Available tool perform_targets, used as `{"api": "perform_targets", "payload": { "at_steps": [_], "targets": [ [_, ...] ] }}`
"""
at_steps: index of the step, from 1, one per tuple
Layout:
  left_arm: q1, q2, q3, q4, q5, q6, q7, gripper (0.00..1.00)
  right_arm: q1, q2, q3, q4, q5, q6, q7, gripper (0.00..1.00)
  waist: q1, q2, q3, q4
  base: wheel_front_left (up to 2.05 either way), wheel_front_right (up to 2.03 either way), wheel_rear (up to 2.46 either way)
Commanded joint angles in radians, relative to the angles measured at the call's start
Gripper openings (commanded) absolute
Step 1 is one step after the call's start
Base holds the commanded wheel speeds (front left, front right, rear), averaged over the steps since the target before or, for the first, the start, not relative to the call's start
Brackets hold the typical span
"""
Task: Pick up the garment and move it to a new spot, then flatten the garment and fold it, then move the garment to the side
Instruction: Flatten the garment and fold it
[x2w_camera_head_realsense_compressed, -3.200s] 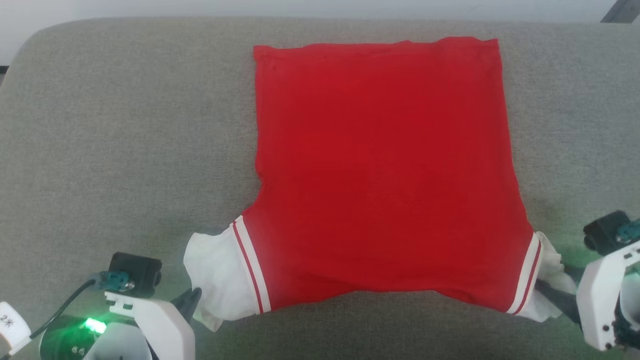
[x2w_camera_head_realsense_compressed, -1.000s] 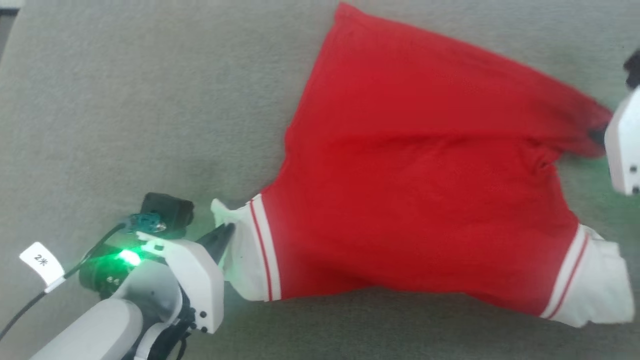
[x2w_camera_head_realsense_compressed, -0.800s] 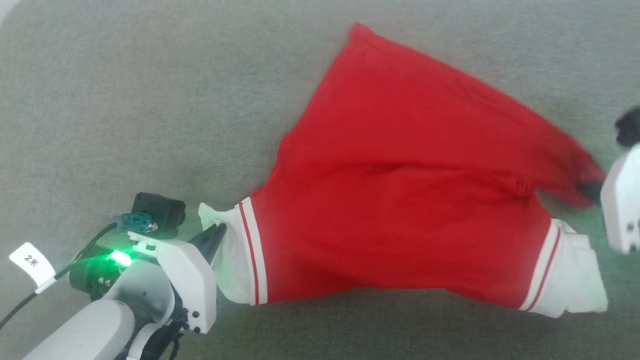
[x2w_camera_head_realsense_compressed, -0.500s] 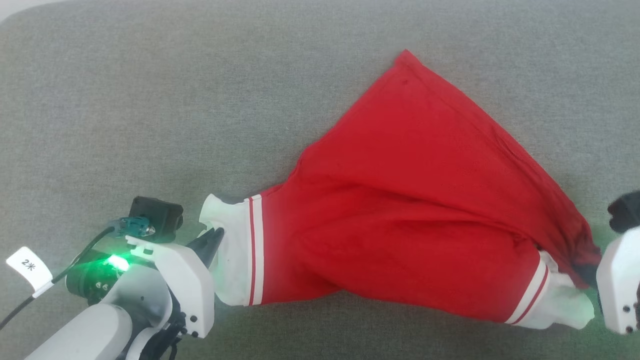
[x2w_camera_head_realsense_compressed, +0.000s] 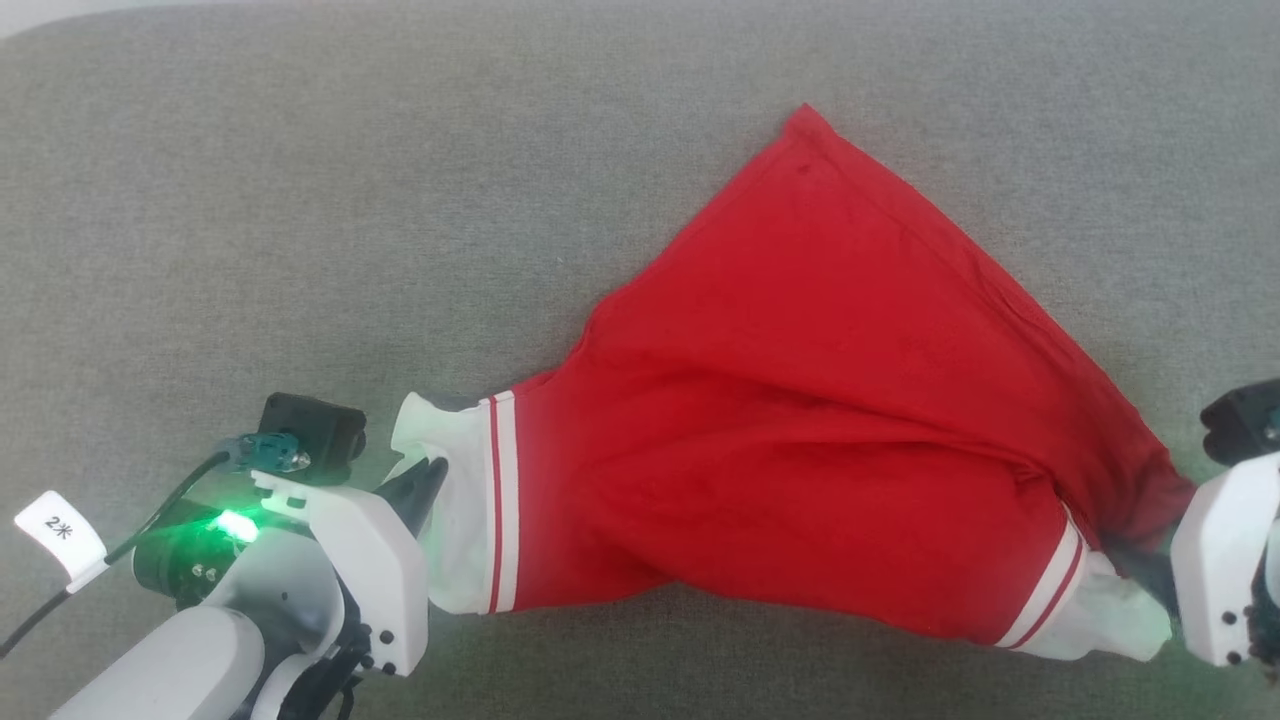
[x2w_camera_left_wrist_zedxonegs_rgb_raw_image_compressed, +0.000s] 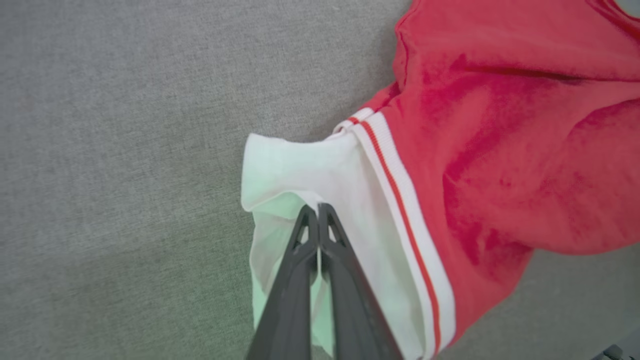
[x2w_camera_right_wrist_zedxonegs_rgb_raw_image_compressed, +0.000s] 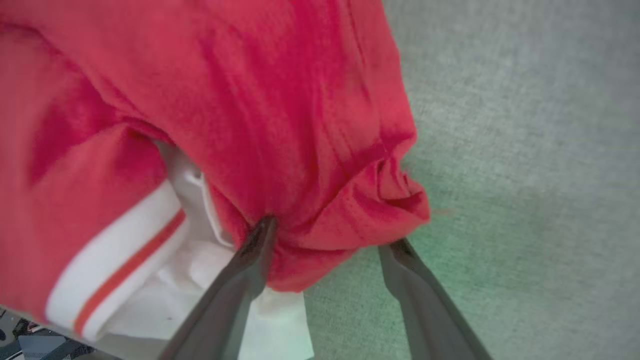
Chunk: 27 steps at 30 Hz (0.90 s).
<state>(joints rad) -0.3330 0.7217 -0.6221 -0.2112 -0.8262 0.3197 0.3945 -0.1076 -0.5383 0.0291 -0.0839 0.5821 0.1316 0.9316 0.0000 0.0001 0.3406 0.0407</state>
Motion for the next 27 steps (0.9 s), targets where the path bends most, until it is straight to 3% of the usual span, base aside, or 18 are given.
{"api": "perform_targets", "payload": {
  "at_steps": [1, 6, 11, 16, 27],
  "targets": [
    [-0.002, -0.001, -0.001, 0.001, -0.011, -0.003, -0.003, 0.0, -0.012, -0.008, -0.001, -0.031, 0.007, -0.002, 0.011, 1.0, 0.0, -0.0001, -0.003, 0.001, 0.0, 0.0, 0.0],
    [-0.003, -0.009, -0.01, -0.001, -0.009, -0.006, -0.003, 0.0, -0.071, -0.016, -0.022, -0.164, 0.001, -0.001, 0.031, 1.0, 0.0, -0.0001, -0.006, 0.015, 0.0, 0.0, 0.0],
    [-0.028, -0.028, -0.027, 0.002, 0.005, -0.018, 0.002, 0.0, -0.218, -0.01, 0.023, -0.177, -0.038, -0.002, -0.021, 1.0, 0.0, -0.0001, 0.008, 0.049, 0.0, 0.0, 0.0],
    [-0.065, -0.065, -0.051, 0.017, 0.011, -0.04, 0.004, 0.0, -0.419, 0.015, 0.133, -0.02, -0.066, -0.002, -0.175, 1.0, 0.0, -0.0001, 0.028, 0.102, 0.0, 0.0, 0.0],
    [-0.149, -0.139, -0.096, 0.075, 0.028, -0.098, -0.003, 0.0, -0.825, 0.011, 0.444, 0.519, -0.083, -0.002, -0.393, 1.0, 0.0, -0.0001, 0.079, 0.223, 0.0, 0.0, 0.0]
  ]
}}
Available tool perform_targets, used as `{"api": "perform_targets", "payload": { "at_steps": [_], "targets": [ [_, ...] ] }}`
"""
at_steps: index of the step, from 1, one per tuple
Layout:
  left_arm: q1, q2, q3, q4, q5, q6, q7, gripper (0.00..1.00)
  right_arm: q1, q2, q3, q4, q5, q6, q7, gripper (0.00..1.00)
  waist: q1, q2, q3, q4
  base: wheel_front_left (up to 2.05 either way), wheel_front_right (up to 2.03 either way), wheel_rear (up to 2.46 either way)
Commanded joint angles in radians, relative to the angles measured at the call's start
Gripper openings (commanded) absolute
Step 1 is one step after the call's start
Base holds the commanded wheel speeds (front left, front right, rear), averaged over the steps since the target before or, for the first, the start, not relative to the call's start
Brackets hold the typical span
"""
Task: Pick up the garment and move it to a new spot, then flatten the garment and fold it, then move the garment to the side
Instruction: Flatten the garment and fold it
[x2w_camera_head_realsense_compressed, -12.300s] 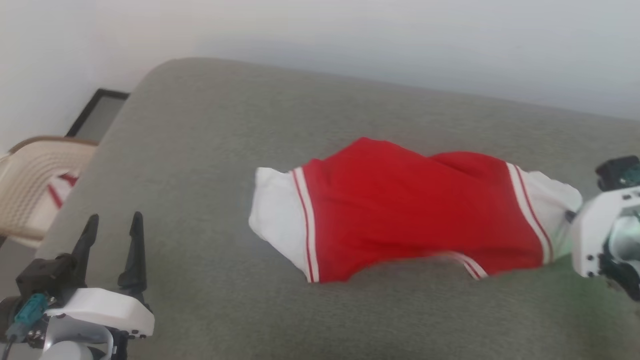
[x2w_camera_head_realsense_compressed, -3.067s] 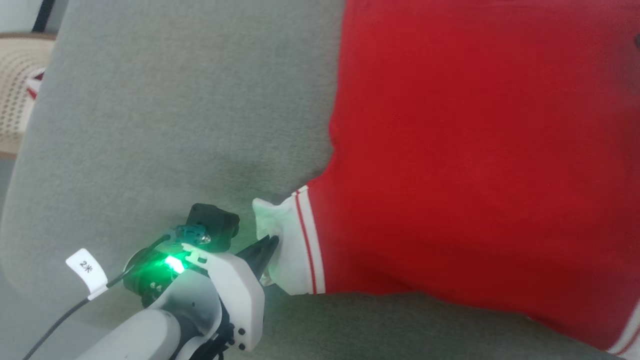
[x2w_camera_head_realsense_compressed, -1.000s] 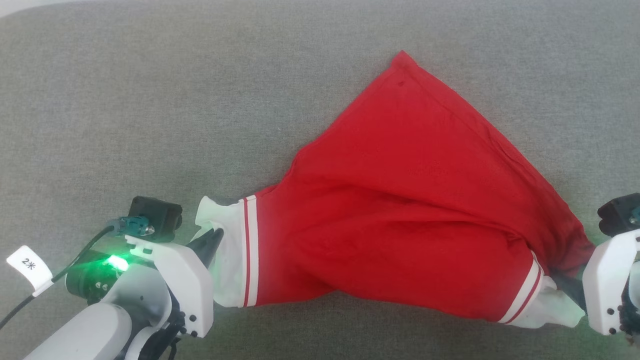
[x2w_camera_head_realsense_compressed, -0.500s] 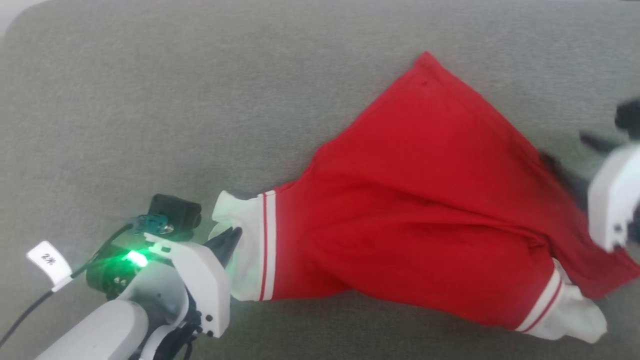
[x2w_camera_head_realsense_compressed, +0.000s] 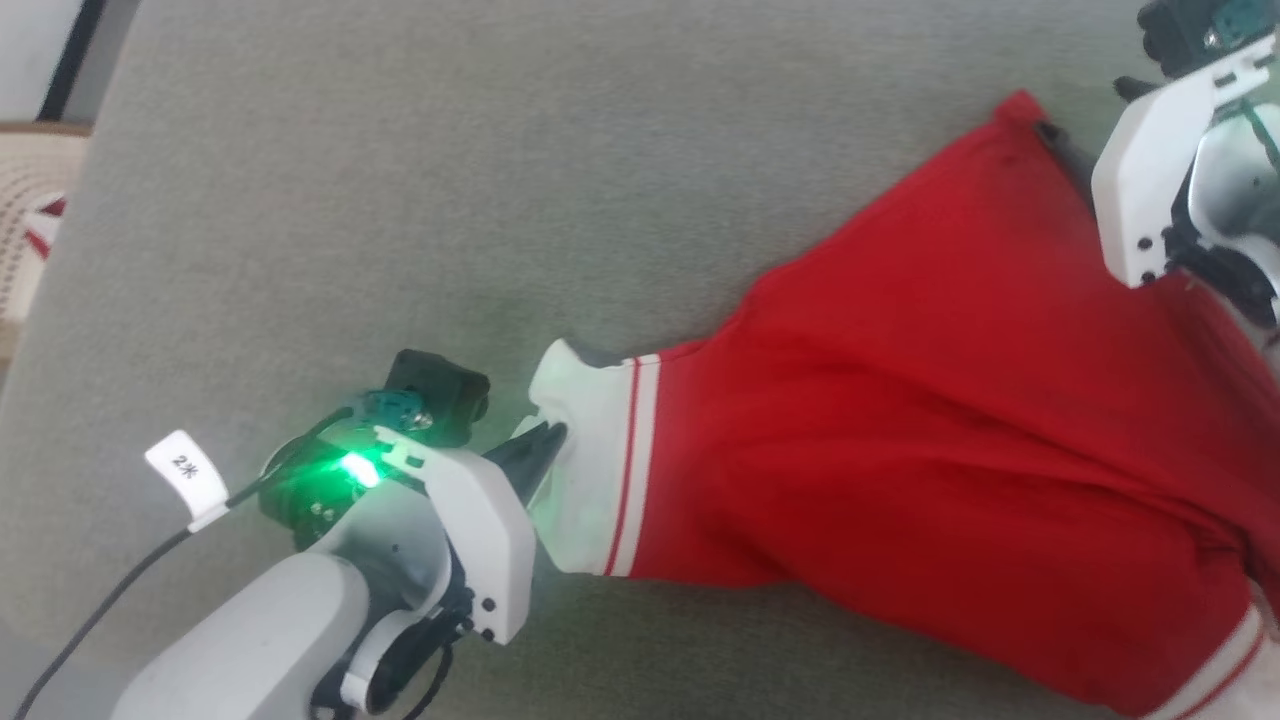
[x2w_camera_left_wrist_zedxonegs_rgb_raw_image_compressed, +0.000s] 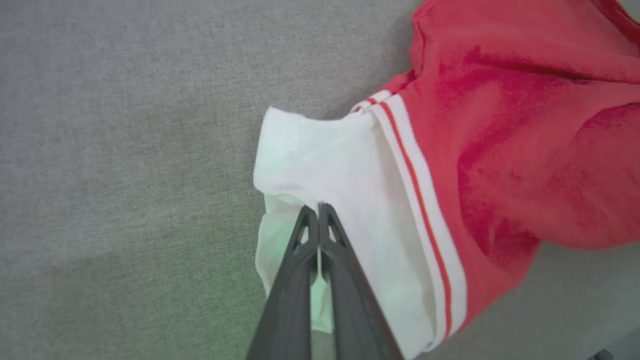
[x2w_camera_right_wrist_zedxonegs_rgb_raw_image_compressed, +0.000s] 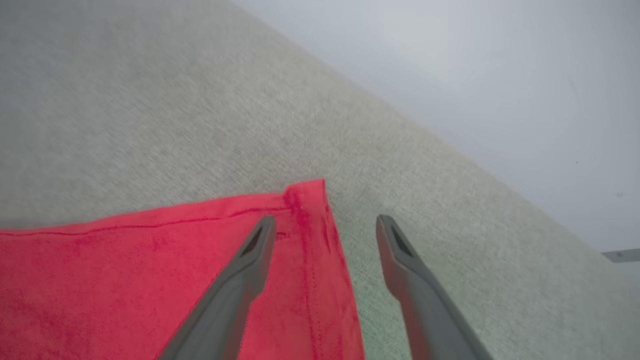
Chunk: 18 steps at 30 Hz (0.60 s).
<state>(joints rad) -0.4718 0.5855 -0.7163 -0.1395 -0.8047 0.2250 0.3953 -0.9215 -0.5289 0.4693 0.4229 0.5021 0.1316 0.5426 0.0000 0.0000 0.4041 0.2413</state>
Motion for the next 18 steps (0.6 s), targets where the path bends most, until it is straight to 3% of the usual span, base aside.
{"api": "perform_targets", "payload": {
  "at_steps": [1, 11, 12, 13, 18],
  "targets": [
    [-0.018, -0.012, -0.006, 0.01, 0.007, -0.009, -0.005, 0.0, -0.035, 0.004, 0.028, 0.063, -0.003, -0.002, -0.003, 1.0, 0.0, 0.0, 0.02, 0.032, 0.0, 0.0, 0.0],
    [-0.058, -0.067, -0.037, 0.067, 0.014, -0.041, -0.02, 0.0, -0.138, 0.035, 0.205, 0.377, 0.084, -0.002, 0.154, 1.0, 0.0, 0.0, 0.036, 0.076, 0.0, 0.0, 0.0],
    [-0.062, -0.07, -0.038, 0.072, 0.014, -0.044, -0.02, 0.0, -0.14, 0.034, 0.22, 0.4, 0.096, -0.001, 0.174, 0.35, 0.0, 0.0, 0.036, 0.077, 0.0, 0.0, 0.0],
    [-0.067, -0.072, -0.038, 0.077, 0.013, -0.047, -0.019, 0.0, -0.143, 0.034, 0.233, 0.417, 0.104, -0.001, 0.187, 0.0, 0.0, 0.0, 0.035, 0.078, 0.0, 0.0, 0.0],
    [-0.102, -0.052, -0.019, 0.1, 0.009, -0.056, -0.006, 0.0, -0.205, 0.016, 0.277, 0.437, 0.142, -0.002, 0.154, 0.0, 0.0, 0.0, 0.013, 0.054, 0.0, 0.0, 0.0]
  ]
}}
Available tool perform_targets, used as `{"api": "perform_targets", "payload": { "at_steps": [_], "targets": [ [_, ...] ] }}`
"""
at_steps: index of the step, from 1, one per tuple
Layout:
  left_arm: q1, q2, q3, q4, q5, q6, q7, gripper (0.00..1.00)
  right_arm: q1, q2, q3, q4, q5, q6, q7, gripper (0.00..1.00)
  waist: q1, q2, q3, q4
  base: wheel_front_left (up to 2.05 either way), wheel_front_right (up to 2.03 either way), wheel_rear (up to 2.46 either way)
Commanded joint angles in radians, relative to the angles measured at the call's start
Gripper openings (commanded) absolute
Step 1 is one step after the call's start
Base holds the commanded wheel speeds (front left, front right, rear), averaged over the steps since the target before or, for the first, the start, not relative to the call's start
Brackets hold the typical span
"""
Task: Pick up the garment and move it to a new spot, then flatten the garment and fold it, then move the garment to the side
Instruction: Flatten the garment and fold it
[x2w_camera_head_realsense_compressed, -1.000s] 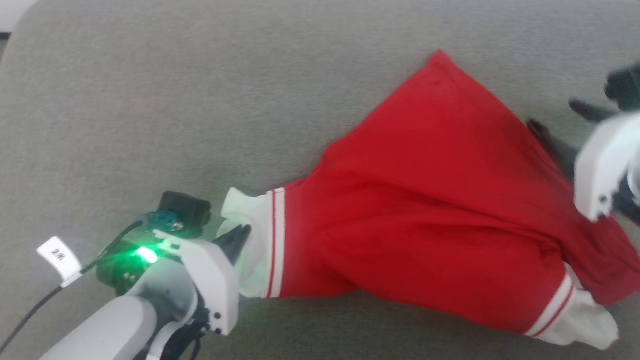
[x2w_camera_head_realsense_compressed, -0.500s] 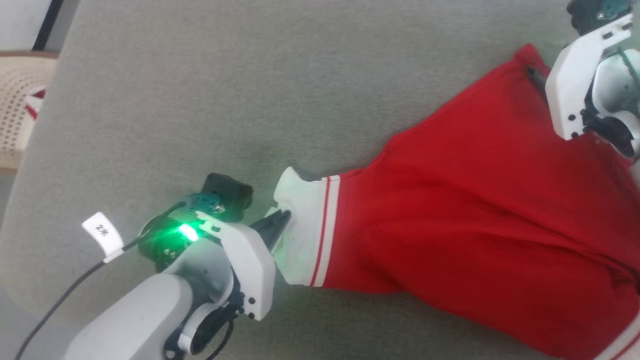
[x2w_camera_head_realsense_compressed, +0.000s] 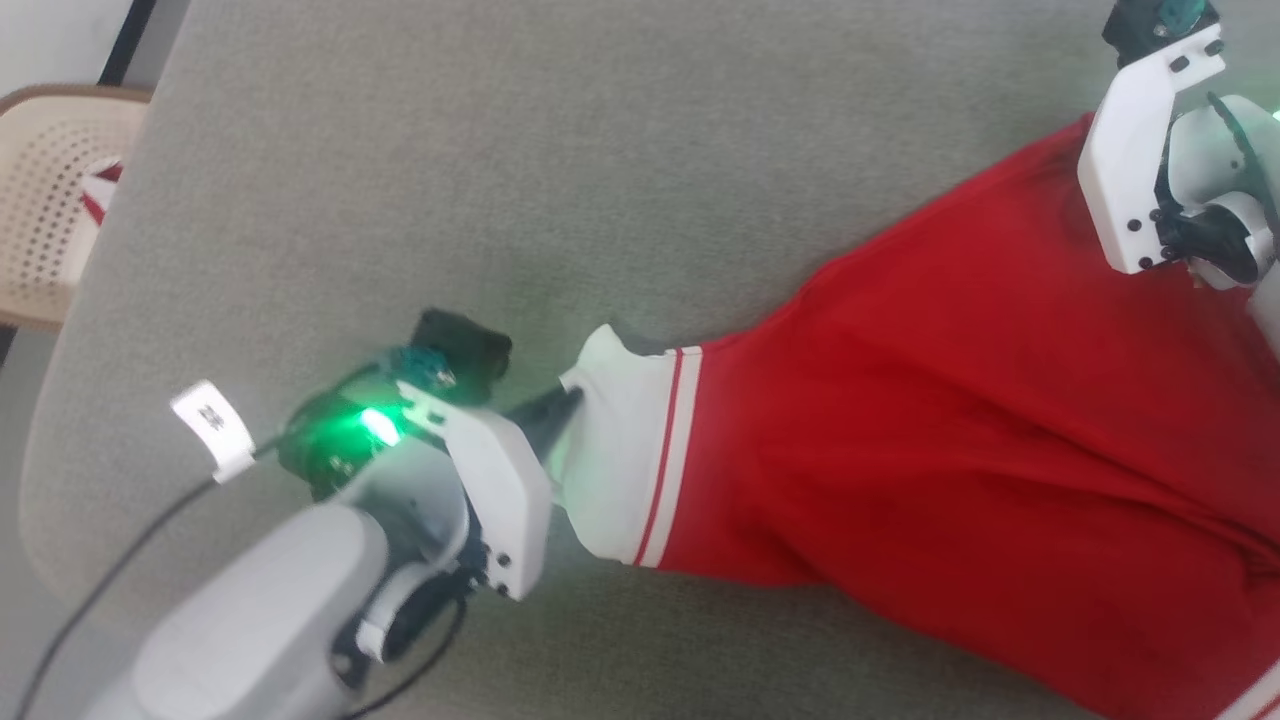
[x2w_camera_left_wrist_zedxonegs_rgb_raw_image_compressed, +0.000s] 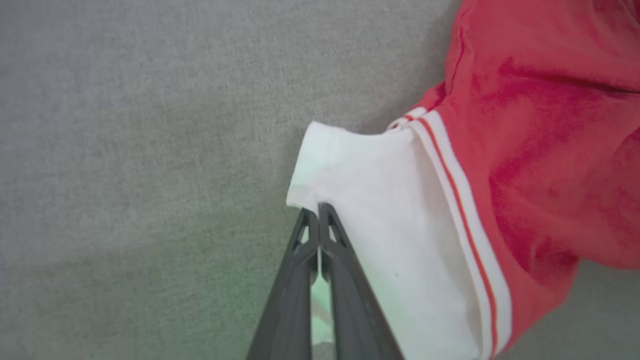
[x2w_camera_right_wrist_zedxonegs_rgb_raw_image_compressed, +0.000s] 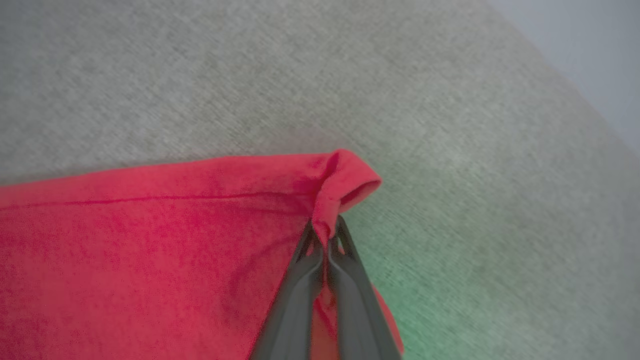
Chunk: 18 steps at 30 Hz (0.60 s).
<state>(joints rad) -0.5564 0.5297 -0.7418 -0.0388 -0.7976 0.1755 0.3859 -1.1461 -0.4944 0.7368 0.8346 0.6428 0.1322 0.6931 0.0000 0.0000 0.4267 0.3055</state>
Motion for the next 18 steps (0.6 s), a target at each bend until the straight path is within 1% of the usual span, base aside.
{"api": "perform_targets", "payload": {
  "at_steps": [1, 5, 6, 11, 14, 18],
  "targets": [
    [-0.029, 0.013, 0.01, 0.002, 0.003, -0.006, 0.012, 0.0, 0.01, -0.018, 0.013, 0.02, 0.01, -0.003, -0.01, 0.0, 0.0, 0.0, -0.019, -0.017, 0.0, 0.0, 0.0],
    [-0.087, 0.057, 0.041, 0.003, 0.008, -0.007, 0.046, 0.0, -0.03, -0.02, 0.034, -0.024, 0.043, -0.002, -0.07, 0.0, 0.0, 0.0, -0.058, -0.055, 0.0, 0.0, 0.0],
    [-0.126, 0.083, 0.059, 0.005, 0.005, -0.014, 0.07, 0.0, -0.034, -0.034, 0.046, -0.044, 0.064, -0.002, -0.092, 0.0, 0.0, 0.0, -0.08, -0.075, 0.0, 0.0, 0.0],
    [-0.247, 0.144, 0.096, 0.021, 0.013, -0.031, 0.146, 0.0, -0.057, -0.063, 0.057, -0.098, 0.103, -0.002, -0.145, 0.0, 0.0, 0.0, -0.141, -0.124, 0.0, 0.0, 0.0],
    [-0.327, 0.171, 0.113, 0.043, 0.021, -0.049, 0.187, 0.0, -0.07, -0.076, 0.056, -0.126, 0.113, -0.002, -0.16, 0.0, 0.0, 0.0, -0.175, -0.154, 0.0, 0.0, 0.0],
    [-0.428, 0.191, 0.129, 0.086, 0.03, -0.076, 0.225, 0.0, -0.087, -0.086, 0.04, -0.167, 0.11, -0.002, -0.175, 0.0, 0.0, 0.0, -0.211, -0.185, 0.0, 0.0, 0.0]
  ]
}}
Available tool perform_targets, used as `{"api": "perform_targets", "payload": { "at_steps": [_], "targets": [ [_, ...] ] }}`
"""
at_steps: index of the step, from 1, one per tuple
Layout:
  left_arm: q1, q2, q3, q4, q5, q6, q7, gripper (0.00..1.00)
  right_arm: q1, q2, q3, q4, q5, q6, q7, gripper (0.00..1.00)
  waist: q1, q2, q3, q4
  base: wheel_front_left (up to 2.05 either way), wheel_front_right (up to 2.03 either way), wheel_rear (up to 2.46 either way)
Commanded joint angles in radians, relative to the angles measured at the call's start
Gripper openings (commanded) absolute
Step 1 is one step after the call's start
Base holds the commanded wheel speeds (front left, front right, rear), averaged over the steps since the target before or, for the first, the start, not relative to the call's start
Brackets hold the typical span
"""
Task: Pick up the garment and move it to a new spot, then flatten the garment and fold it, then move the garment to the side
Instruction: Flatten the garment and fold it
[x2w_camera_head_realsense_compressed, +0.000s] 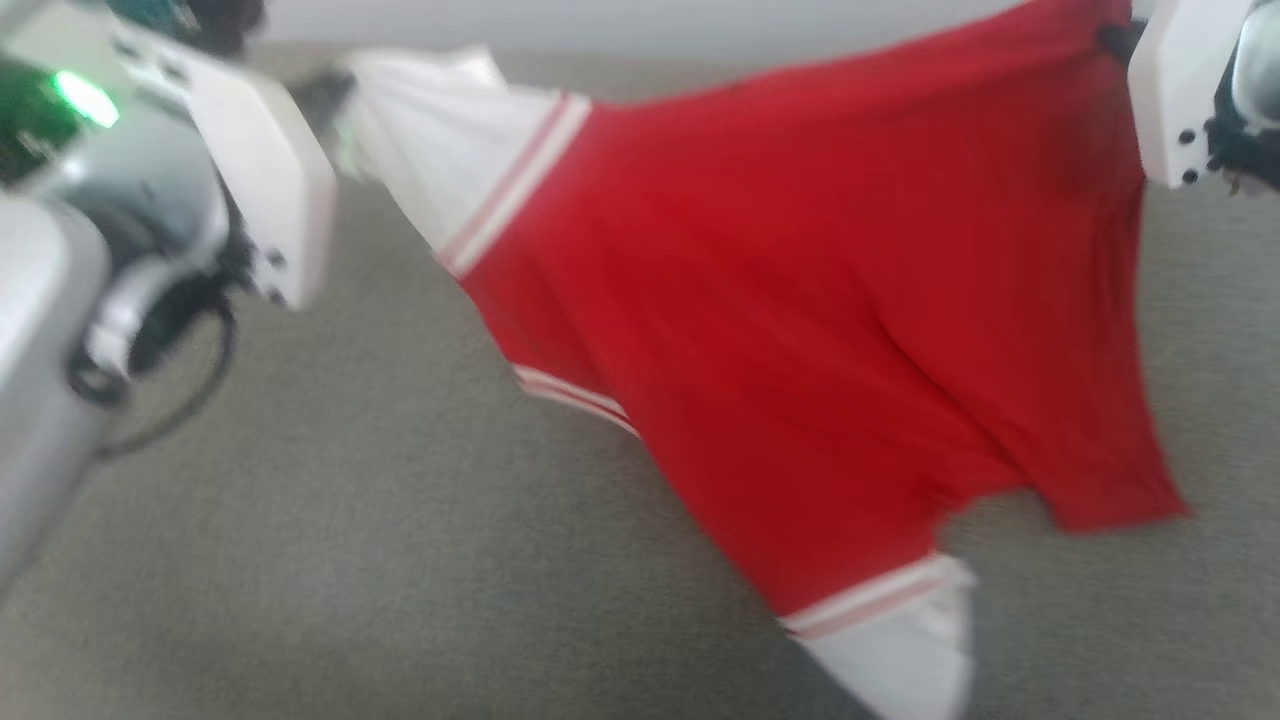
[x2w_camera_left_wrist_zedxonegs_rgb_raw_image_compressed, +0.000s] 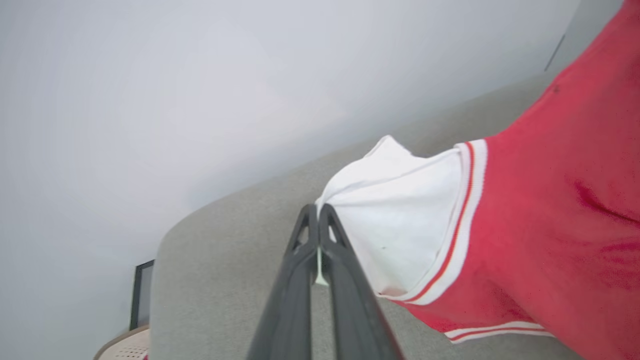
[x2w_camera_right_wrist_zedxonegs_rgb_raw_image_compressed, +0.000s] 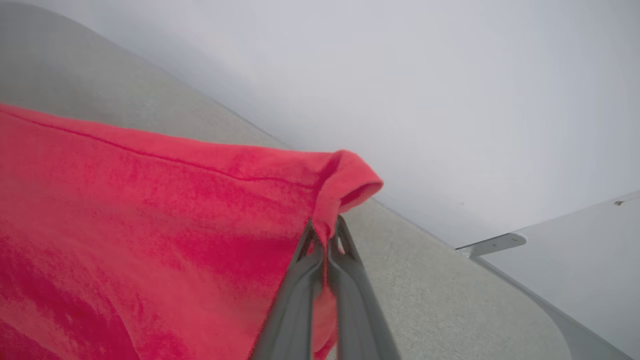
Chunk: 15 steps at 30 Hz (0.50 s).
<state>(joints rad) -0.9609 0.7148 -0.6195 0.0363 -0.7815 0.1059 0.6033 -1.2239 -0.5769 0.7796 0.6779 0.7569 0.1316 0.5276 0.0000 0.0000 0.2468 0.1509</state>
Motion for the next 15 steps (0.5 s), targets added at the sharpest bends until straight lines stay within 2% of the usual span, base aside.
{"api": "perform_targets", "payload": {
  "at_steps": [1, 8, 15],
  "targets": [
    [-0.049, 0.008, 0.009, 0.026, 0.02, -0.013, 0.013, 0.0, -0.014, -0.006, -0.01, -0.019, -0.006, -0.002, -0.012, 0.0, 0.0, 0.0, -0.039, -0.037, 0.0, 0.0, 0.0],
    [-0.202, 0.001, 0.003, 0.149, 0.07, -0.059, 0.015, 0.0, -0.049, 0.01, -0.067, -0.028, -0.043, -0.002, -0.037, 0.0, 0.0, 0.0, -0.056, -0.067, 0.0, 0.0, 0.0],
    [-0.413, -0.06, 0.003, 0.325, 0.164, -0.09, -0.095, 0.0, -0.146, 0.085, -0.196, 0.081, -0.179, -0.002, -0.165, 0.0, 0.0, 0.0, 0.019, -0.094, 0.0, 0.0, 0.0]
  ]
}}
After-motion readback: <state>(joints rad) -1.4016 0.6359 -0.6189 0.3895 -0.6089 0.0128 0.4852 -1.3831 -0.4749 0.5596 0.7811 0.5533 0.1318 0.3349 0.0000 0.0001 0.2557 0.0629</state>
